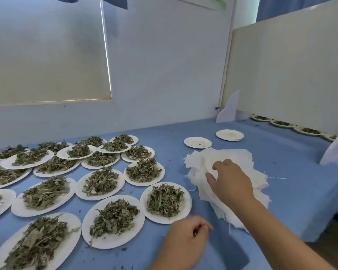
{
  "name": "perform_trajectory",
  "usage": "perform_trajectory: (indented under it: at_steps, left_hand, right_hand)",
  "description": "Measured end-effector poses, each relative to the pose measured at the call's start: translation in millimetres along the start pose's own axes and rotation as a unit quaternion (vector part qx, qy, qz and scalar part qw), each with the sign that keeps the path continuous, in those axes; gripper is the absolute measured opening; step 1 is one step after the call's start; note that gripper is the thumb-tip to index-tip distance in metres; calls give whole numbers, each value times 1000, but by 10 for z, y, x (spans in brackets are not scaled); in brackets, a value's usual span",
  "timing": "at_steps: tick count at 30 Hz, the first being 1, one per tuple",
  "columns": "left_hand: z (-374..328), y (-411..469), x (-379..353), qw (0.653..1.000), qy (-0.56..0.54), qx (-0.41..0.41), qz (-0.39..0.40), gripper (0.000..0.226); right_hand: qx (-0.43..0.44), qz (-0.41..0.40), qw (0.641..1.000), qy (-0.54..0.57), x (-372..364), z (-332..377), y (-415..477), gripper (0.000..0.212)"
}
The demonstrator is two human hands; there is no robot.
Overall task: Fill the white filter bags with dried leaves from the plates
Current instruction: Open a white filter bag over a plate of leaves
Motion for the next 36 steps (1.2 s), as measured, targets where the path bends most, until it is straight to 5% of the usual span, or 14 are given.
perform_trajectory:
  at_steps: [3,6,12,17,19,25,31,36]
  left_hand:
    - [156,123,48,999,48,-15,-13,31]
    - [224,140,68,1000,0,-14,-13,30]
    - [217,132,111,998,-47,32,-8,31]
    - [170,107,127,997,-63,53,-14,29]
    - [163,102,131,997,-62,51,-13,29]
    - [96,47,127,992,-100,51,-60,28]
    - [-157,-98,396,950,-199,-44,-238,25]
    - [-378,-312,871,940,-69,-147,-300,47]
  right_hand:
    - [-10,46,992,-115,-121,-53,168,51]
    - [-18,127,981,-147,-209,-14,230,45]
    - [-176,234,954,-70,-60,-9,431,24]
    - [-148,172,972,-67,87,-161,442,26]
    - [-153,135,979,18,153,-220,467,12]
    - [-91,-35,965,245,497,-76,391,37]
    - [-57,13,860,507,760,398,163,26]
    - [1,144,759,635,879,1029,-82,16]
Point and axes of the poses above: each hand's wrist, its own y-axis towards the middle knuckle, its own x-axis out of the back of the hand, z = x × y, the point moved 1 cm from there along y, towards the middle knuckle, and after that the axes turned 5 degrees about -z, right-handed, at the moved point
